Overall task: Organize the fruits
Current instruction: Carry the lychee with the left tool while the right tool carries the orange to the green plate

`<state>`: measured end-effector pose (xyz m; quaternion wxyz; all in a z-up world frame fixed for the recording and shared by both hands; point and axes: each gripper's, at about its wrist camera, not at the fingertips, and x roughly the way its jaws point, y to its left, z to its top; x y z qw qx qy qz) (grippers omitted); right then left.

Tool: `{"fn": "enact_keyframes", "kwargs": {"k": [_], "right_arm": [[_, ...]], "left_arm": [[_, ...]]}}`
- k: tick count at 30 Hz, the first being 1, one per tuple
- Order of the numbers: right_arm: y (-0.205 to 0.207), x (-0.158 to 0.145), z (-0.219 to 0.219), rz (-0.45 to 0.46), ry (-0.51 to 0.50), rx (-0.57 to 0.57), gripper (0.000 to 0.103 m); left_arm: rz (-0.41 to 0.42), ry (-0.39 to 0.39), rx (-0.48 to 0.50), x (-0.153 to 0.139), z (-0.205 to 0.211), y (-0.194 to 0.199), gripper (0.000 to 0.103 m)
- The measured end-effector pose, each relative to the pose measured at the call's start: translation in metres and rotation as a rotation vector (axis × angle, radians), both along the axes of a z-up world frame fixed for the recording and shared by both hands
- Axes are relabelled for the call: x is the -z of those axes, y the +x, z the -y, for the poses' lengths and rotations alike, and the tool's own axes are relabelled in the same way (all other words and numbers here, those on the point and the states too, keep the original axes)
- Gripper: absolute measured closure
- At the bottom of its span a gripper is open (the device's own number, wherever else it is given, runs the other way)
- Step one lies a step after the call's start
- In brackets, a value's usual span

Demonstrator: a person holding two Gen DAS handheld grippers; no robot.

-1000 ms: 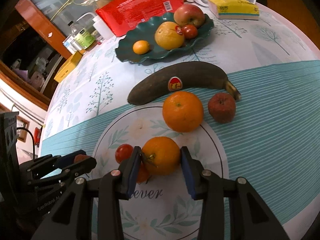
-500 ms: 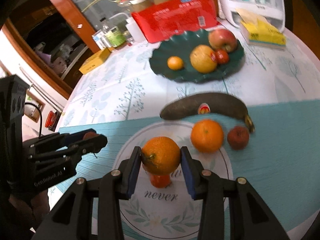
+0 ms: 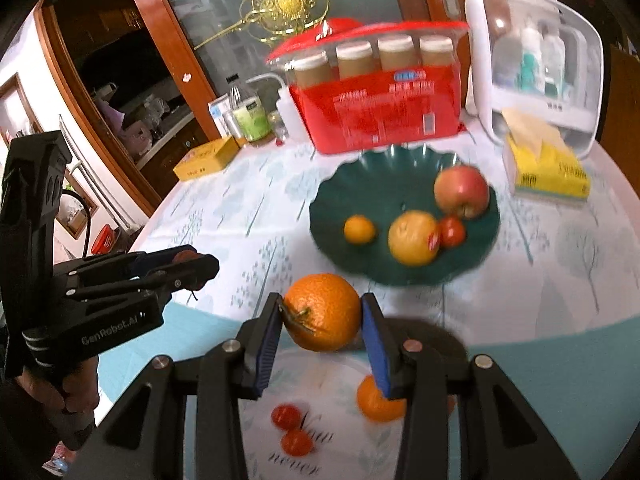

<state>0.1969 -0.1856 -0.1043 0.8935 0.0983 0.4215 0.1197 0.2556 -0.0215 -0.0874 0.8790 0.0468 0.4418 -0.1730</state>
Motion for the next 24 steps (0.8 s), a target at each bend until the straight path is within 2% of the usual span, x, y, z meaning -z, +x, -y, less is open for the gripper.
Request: {"fn": "enact_keyframes", "kwargs": {"k": [6,13,20,24], "right_arm": [[0.031,-0.012,0.013,0.044,-0.002,0.026,0.063],[0.068,-0.022,0.025,0.097,-0.022,0.043,0.063],[0.093,-0.006,0.029,0.091,-0.027,0.053,0.063],[0.1,0.01,0.031,0.065,-0.005,0.066,0.063]], "left_arm": [[0.063,-0.017,-0.011,-0.015,0.009,0.034,0.075],[0.089,-0.034,-0.019,-0.017,0.021,0.074,0.075],[0.107,-0.068,-0.037,-0.008,0.028,0.103,0.075],[0.073,-0.08,-0.029,0.009,0.034,0.115,0.075]]}}
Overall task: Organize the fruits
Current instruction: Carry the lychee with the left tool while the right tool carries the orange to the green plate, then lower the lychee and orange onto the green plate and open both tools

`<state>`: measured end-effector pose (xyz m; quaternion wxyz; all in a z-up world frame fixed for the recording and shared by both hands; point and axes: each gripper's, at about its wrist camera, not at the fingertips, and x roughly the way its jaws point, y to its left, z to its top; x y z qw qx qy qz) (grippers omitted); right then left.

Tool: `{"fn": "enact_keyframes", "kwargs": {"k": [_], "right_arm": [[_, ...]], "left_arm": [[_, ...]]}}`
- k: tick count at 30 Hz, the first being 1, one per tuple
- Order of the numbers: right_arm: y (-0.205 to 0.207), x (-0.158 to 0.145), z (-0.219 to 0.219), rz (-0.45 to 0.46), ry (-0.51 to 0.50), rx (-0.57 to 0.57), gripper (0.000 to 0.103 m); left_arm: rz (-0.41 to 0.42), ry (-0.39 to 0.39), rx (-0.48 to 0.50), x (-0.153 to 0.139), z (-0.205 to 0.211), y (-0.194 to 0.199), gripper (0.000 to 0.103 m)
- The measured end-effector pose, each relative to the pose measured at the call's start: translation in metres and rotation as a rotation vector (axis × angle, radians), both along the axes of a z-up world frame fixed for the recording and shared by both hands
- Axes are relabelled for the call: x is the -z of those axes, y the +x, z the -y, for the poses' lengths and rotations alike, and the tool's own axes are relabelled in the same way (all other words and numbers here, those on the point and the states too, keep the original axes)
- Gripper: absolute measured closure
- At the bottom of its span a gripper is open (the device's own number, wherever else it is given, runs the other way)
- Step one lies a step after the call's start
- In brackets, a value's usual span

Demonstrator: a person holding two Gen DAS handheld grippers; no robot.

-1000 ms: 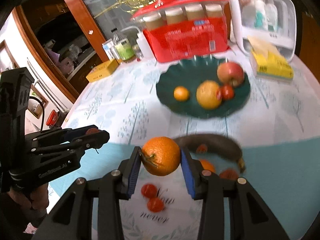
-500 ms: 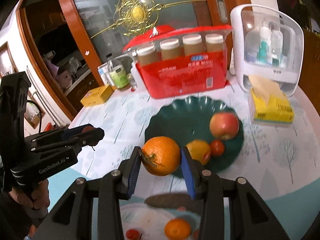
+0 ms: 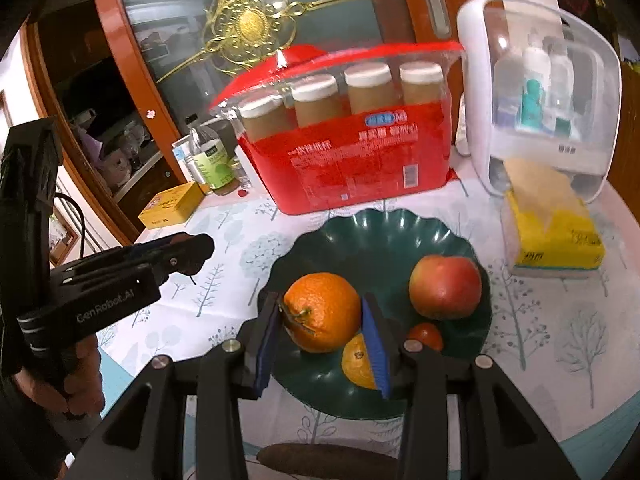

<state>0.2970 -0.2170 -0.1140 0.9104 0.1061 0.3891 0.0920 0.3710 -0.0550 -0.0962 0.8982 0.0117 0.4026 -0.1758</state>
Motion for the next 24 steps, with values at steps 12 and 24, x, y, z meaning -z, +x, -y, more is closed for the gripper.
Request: {"fn": "enact_keyframes", "kwargs": {"k": [12,24], "right_arm": [[0.017,0.036,0.008,-0.048,0.022,0.044,0.063],[0.018,0.044,0.013,-0.069,0.036,0.091,0.046]], "left_arm": [[-0.12,-0.055,0.018,0.058,0.009,0.022,0.075],[-0.143,-0.062,-0.001,0.055,0.006,0.023,0.037]]}}
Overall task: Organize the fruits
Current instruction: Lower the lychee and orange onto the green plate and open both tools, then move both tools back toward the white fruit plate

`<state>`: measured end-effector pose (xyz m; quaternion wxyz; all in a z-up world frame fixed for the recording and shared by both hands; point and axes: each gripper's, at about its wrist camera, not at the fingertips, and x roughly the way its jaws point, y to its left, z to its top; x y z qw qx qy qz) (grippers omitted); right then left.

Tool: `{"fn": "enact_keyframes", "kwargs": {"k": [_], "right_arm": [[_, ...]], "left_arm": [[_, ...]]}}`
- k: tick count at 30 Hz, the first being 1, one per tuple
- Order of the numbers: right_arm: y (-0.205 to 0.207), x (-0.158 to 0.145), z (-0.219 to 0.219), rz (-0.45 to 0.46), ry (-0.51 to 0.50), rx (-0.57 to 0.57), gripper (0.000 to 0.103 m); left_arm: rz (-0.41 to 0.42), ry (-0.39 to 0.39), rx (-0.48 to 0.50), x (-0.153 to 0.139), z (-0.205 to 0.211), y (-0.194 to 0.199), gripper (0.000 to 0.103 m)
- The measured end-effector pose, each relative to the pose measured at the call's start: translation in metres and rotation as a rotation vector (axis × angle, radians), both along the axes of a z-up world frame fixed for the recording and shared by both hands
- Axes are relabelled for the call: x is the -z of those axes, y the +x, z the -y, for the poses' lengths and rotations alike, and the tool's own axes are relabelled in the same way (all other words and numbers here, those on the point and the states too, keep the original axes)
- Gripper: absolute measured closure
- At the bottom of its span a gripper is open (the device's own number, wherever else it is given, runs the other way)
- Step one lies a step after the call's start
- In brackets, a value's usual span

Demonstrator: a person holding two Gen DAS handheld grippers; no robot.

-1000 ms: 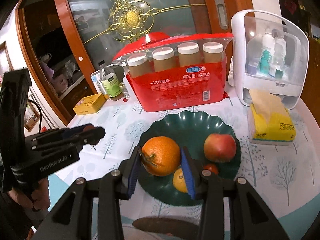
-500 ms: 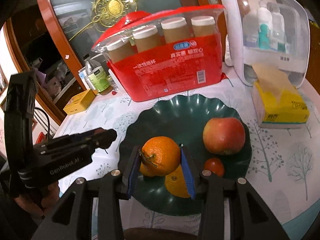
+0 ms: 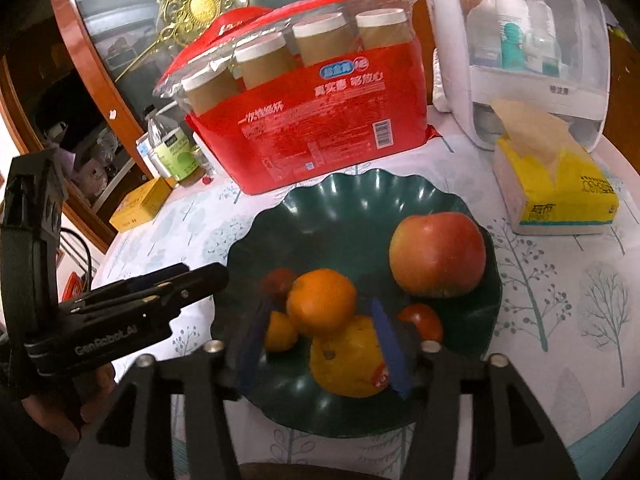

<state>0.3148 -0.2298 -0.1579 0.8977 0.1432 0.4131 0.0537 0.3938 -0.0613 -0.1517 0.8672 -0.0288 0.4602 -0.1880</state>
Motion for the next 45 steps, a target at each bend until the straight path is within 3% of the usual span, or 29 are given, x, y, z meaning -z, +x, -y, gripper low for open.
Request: {"fn": "enact_keyframes", "kwargs": {"k": [7,18,27,35,45], "right_arm": [[-0.016,-0.014,0.015,0.005,0.054,0.061,0.039],[-0.072,-0.046,0.033,0.036,0.064,0.112,0.036],[-0.125,-0.071,0.038,0.067,0.038,0.121,0.036],[-0.166,-0.083,0.04,0.08,-0.003,0.104,0.036],[-0.201,-0.076,0.041,0.074,-0.06,0.04,0.036]], "left_arm": [[0.009,0.022,-0.025,-0.023,-0.01,-0.02,0.028],[0.006,0.04,-0.059,-0.054,-0.03,-0.084,0.027],[0.017,0.049,-0.032,-0.071,-0.033,-0.139,0.027],[0.006,0.061,-0.041,-0.072,-0.042,-0.183,0.027],[-0.036,0.053,-0.057,-0.056,-0.036,-0.227,0.027]]}}
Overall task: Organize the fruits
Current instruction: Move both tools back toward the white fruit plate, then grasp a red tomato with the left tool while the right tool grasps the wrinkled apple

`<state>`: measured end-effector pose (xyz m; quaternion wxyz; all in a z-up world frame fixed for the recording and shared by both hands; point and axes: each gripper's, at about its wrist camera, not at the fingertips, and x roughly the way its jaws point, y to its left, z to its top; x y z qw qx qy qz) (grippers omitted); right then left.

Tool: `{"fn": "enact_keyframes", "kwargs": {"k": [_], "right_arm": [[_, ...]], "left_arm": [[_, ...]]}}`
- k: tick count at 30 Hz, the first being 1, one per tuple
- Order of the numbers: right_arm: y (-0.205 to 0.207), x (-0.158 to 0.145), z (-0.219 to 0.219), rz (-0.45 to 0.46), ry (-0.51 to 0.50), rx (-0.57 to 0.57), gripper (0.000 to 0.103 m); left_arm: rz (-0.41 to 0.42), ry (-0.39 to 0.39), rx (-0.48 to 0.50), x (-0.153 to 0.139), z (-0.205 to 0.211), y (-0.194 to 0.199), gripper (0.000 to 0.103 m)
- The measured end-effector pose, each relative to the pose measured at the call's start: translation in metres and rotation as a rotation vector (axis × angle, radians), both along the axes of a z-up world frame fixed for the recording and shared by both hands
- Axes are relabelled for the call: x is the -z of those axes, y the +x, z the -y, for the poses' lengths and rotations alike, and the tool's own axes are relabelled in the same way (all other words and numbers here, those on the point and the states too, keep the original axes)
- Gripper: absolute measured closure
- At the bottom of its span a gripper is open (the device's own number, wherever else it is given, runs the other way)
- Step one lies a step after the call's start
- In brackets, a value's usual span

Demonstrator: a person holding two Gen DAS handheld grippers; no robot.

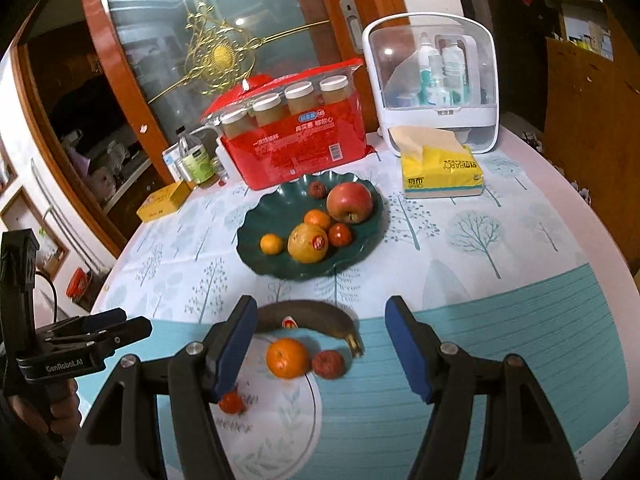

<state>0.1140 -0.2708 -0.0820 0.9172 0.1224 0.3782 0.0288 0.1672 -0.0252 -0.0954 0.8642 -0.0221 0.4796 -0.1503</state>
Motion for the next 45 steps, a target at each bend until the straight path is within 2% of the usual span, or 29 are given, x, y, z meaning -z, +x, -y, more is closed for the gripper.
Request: {"fn": "enact_keyframes", "kwargs": {"k": [12,25,30,34,38,41,45], "right_arm": [[-0.007,0.016,0.003,-0.011,-0.101,-0.127,0.036],[0.002,0.05,-0.014,0.03,-0.256,-0.339,0.036],[0.008,0.07,-0.018,0.023,-0.276,-0.408,0.036],[0.013,0.084,-0.02,0.009,-0.271,-0.443,0.038],[0.017,0.097,-0.024,-0.015,-0.253,-0.478,0.045],[0.02,0.107,-0.028,-0.035,-0.249,-0.501,0.05],[0.022,0.117,-0.031,-0.06,-0.256,-0.519,0.054]], "left_arm": [[-0.102,-0.017,-0.05,0.037,0.022,-0.028,0.027],[-0.232,-0.046,-0.154,0.08,0.039,-0.026,0.027],[-0.271,-0.061,-0.196,0.094,0.042,-0.023,0.03],[-0.273,-0.07,-0.232,0.1,0.043,-0.02,0.037],[-0.282,-0.073,-0.251,0.105,0.042,-0.018,0.045],[-0.296,-0.073,-0.258,0.11,0.043,-0.016,0.055],[-0.309,-0.069,-0.255,0.114,0.047,-0.013,0.063]]}}
